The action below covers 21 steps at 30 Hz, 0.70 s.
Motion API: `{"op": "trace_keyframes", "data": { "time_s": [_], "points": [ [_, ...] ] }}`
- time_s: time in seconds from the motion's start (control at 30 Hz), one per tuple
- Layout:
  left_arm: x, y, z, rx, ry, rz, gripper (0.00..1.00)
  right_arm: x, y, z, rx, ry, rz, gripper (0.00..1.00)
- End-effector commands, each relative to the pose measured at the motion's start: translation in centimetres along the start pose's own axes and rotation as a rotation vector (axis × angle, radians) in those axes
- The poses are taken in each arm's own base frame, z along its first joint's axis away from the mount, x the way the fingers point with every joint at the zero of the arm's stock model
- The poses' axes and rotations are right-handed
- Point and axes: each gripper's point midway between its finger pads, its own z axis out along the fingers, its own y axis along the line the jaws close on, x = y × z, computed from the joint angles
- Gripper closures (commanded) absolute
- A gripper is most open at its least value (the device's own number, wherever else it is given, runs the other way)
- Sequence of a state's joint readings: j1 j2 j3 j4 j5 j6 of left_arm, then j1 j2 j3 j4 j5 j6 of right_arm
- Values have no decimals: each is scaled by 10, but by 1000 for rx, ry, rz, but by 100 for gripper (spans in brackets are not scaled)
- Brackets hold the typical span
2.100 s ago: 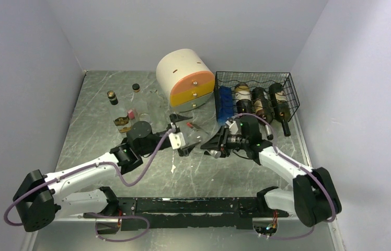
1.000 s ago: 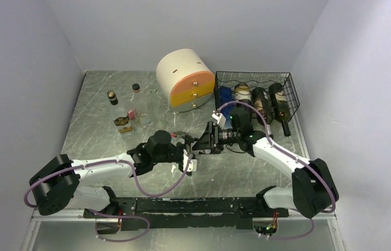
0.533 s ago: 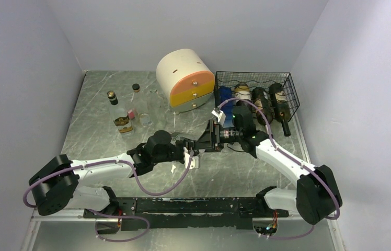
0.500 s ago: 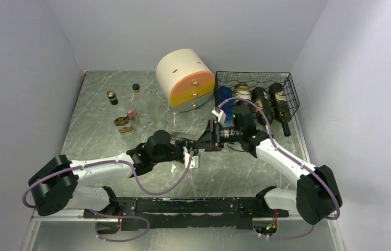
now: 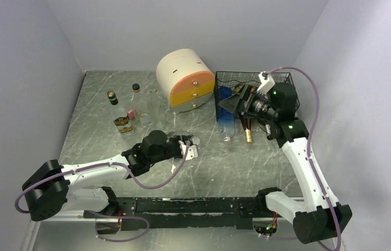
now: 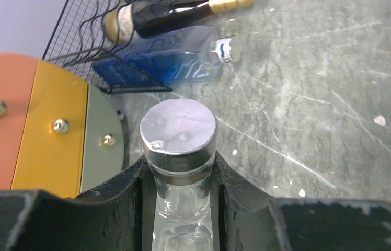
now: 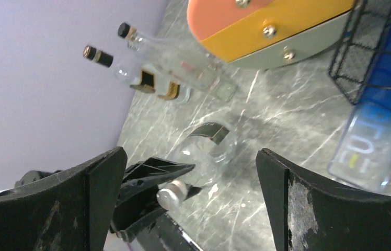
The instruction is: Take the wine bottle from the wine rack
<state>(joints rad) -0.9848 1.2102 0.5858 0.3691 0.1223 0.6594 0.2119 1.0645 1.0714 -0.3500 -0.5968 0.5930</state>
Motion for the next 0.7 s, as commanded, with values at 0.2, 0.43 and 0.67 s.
{"op": "trace_keyframes", "data": {
  "time_s": [0.2,0.43,0.67],
  "points": [
    [-38,156,-63,-628,-123,-320,93,10,-35,8,56,30,70,0],
    [-13,196,-118,-976,-102,-493,93,14,-44,20,45,47,109,0],
    [16,206,-132,-1107,-62,-576,93,12,-48,27,42,50,107,0]
  ]
}}
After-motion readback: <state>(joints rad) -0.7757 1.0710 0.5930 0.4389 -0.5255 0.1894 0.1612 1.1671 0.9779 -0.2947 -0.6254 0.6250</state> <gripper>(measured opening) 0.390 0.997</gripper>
